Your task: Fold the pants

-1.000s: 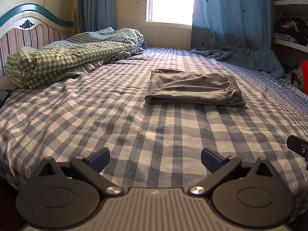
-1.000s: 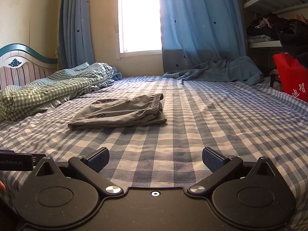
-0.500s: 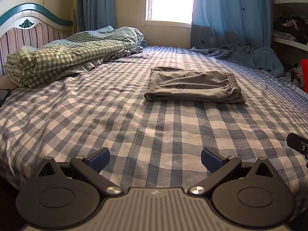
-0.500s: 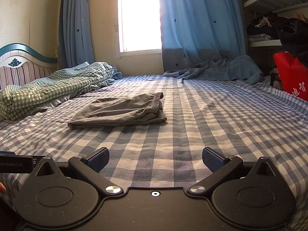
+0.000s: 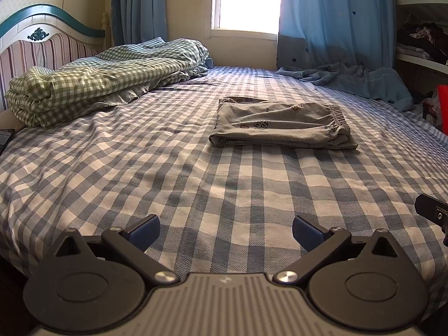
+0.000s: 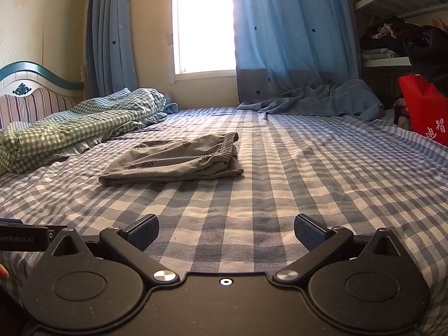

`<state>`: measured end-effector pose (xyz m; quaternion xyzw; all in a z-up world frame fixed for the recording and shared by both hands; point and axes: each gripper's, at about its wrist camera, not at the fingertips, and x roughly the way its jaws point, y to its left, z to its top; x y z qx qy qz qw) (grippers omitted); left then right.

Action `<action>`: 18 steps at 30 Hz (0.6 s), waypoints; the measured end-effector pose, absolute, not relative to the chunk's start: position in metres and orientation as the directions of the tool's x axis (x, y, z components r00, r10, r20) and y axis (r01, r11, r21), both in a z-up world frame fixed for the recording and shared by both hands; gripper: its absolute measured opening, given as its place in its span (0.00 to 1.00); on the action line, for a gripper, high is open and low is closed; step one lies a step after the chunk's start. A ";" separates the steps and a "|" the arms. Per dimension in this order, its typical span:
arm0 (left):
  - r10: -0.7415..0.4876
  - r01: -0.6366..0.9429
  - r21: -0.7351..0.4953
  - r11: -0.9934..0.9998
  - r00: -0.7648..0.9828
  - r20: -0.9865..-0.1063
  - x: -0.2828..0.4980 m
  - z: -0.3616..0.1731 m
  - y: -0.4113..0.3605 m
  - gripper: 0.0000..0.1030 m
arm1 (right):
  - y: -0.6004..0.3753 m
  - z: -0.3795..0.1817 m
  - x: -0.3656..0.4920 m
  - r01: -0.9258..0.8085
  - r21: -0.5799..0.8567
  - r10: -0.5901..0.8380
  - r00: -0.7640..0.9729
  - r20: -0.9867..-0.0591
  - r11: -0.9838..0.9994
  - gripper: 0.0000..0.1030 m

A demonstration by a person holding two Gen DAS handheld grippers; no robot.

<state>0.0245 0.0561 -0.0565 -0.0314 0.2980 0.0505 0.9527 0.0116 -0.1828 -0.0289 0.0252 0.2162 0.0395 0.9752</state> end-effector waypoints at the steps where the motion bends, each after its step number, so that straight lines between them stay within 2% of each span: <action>1: 0.078 -0.115 -0.030 0.993 0.817 -0.571 0.024 -0.056 0.056 0.99 | -0.183 -0.029 0.012 -0.066 0.067 0.088 0.903 -0.420 0.996 0.99; 18: 0.072 -0.109 -0.032 0.993 0.820 -0.568 0.024 -0.055 0.055 0.99 | -0.181 -0.031 0.010 -0.073 0.064 0.093 0.903 -0.419 0.995 0.99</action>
